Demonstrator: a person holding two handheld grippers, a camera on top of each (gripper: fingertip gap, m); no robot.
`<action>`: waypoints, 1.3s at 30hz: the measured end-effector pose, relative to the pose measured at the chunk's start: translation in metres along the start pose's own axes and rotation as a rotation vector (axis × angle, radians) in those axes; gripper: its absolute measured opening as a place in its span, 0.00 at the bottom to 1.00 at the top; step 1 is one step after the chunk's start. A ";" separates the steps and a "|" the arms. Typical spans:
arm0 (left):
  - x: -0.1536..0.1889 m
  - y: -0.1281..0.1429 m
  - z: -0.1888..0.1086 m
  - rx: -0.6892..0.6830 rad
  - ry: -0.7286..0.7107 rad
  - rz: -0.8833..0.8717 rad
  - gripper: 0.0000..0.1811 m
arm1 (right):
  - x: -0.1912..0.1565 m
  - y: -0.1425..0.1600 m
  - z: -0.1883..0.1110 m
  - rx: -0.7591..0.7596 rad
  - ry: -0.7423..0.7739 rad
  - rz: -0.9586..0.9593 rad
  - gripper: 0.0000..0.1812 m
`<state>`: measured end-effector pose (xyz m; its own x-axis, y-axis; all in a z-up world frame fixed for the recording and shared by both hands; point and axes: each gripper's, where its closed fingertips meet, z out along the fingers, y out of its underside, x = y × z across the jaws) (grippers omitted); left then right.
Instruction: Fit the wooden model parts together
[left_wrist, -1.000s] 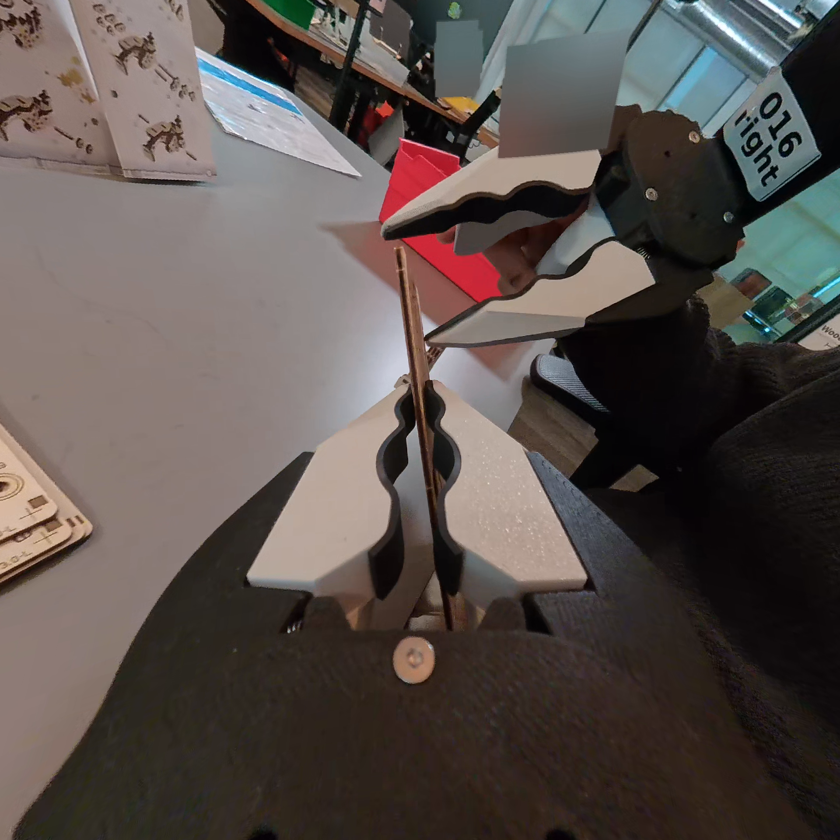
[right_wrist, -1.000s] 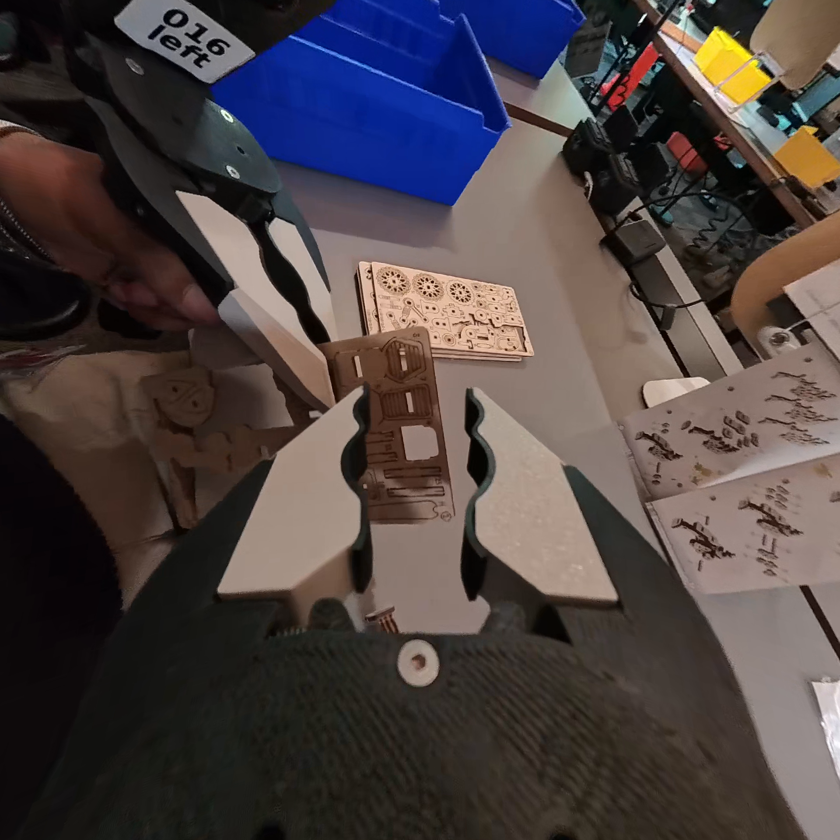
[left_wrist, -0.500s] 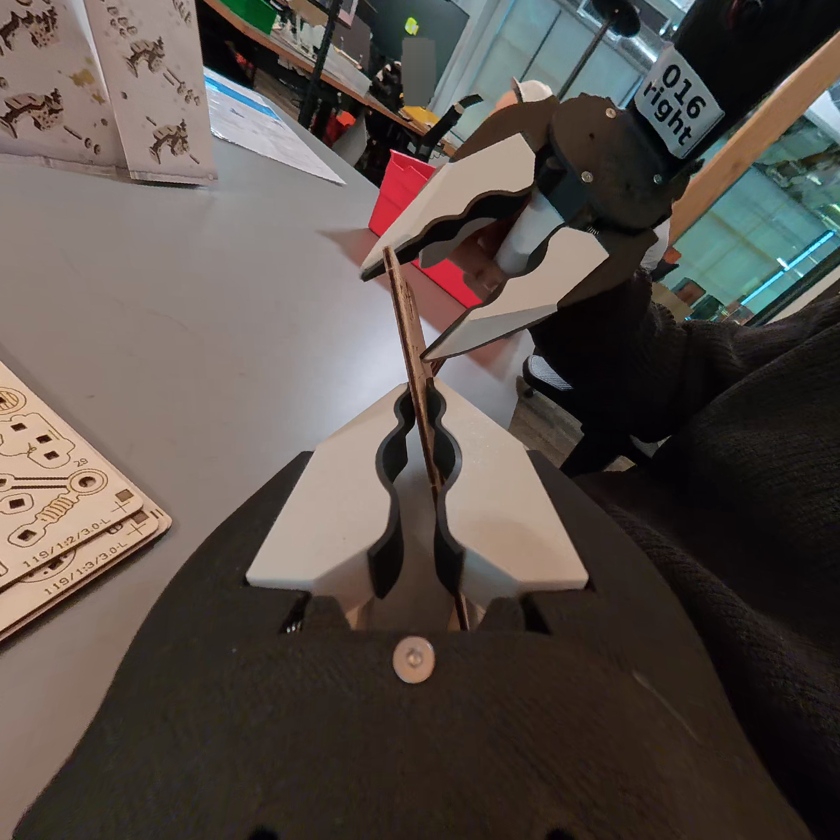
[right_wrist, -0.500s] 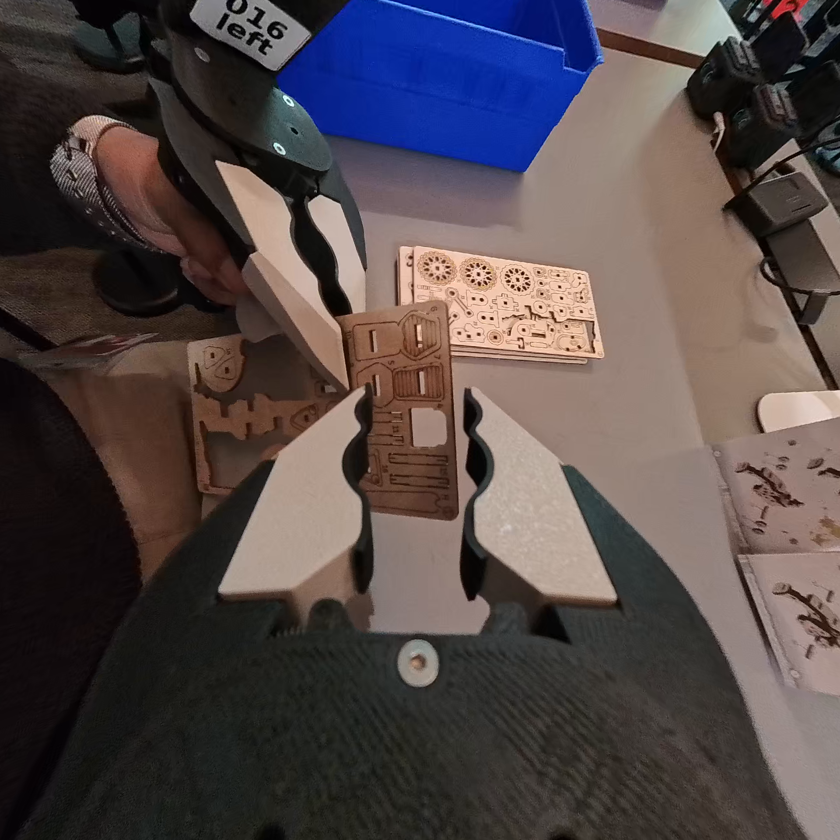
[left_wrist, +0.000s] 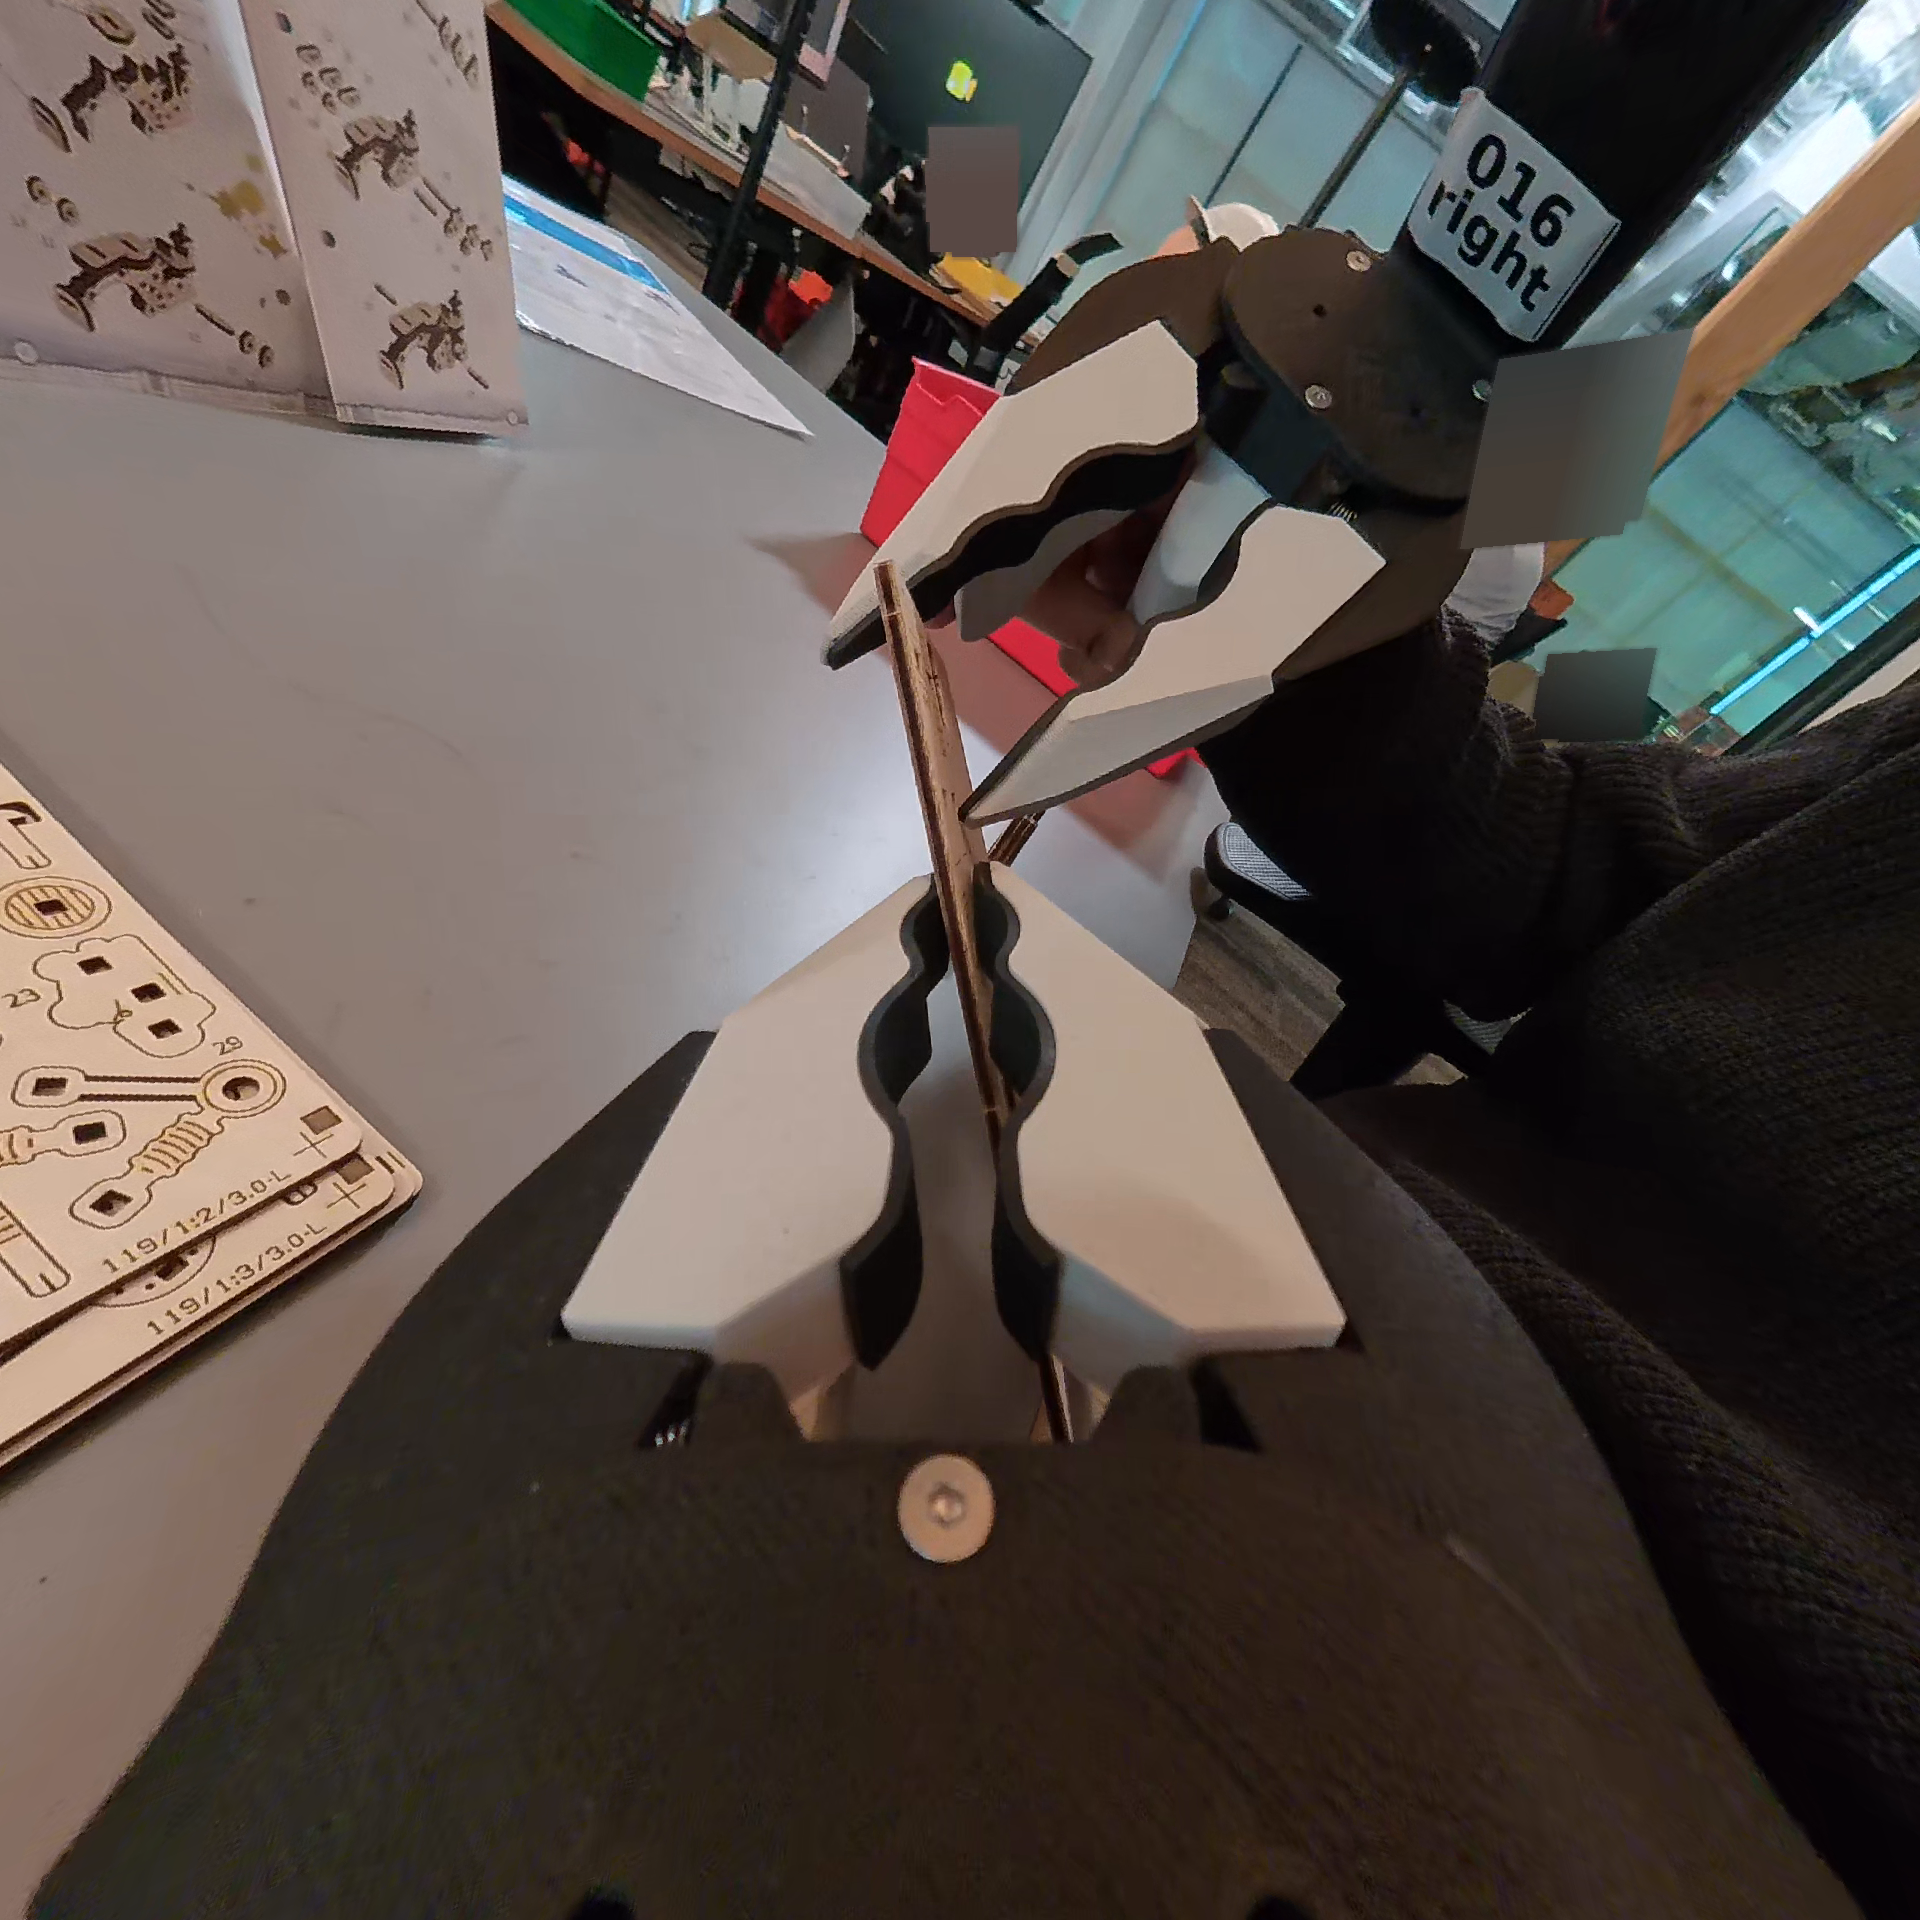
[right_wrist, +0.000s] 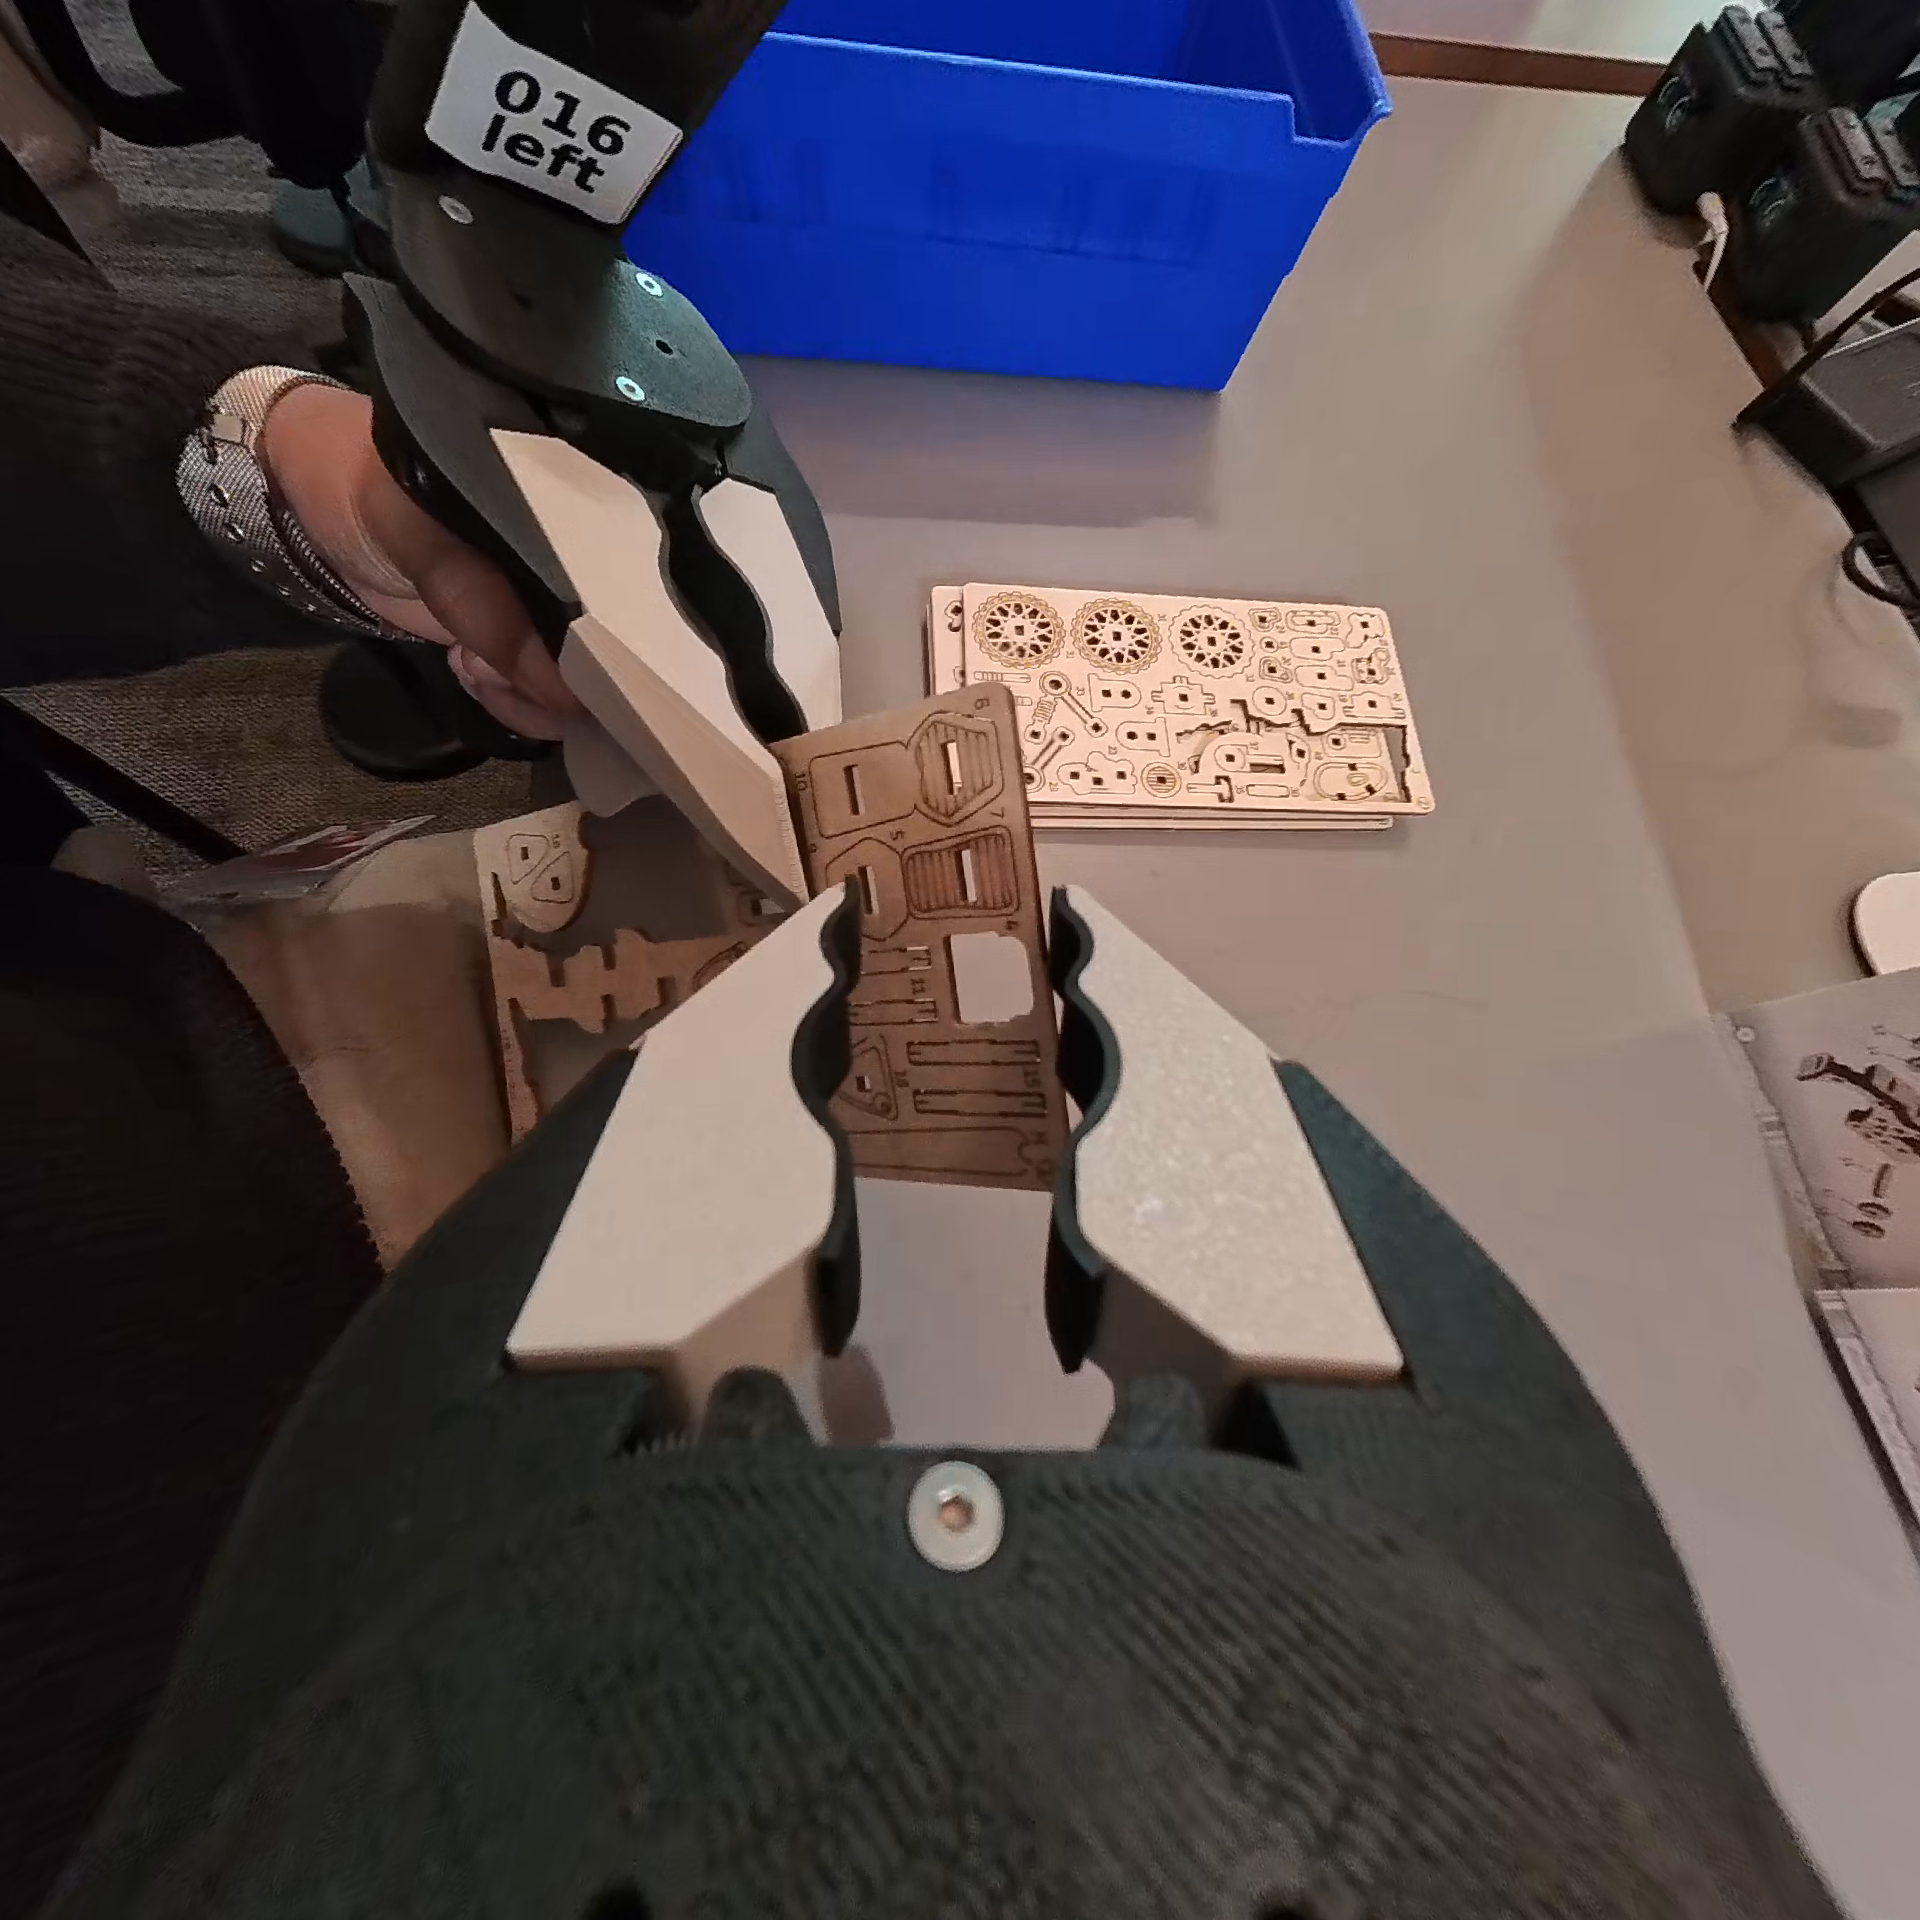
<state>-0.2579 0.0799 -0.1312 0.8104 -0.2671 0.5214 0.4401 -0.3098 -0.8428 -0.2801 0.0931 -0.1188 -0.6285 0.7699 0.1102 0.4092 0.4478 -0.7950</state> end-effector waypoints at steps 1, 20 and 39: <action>0.000 0.000 0.000 0.000 0.001 0.000 0.02 | 0.000 0.000 0.000 0.001 -0.002 0.004 0.20; 0.003 0.000 0.001 0.000 -0.024 0.032 0.02 | -0.003 -0.002 -0.002 -0.001 0.016 0.009 0.18; -0.006 0.002 0.002 0.008 -0.062 -0.029 0.01 | 0.002 0.005 0.004 0.004 0.063 0.046 0.18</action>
<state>-0.2614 0.0831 -0.1366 0.8194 -0.2009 0.5369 0.4669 -0.3096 -0.8283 -0.2822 0.0951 -0.1255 -0.5666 0.8166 0.1106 0.4342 0.4099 -0.8022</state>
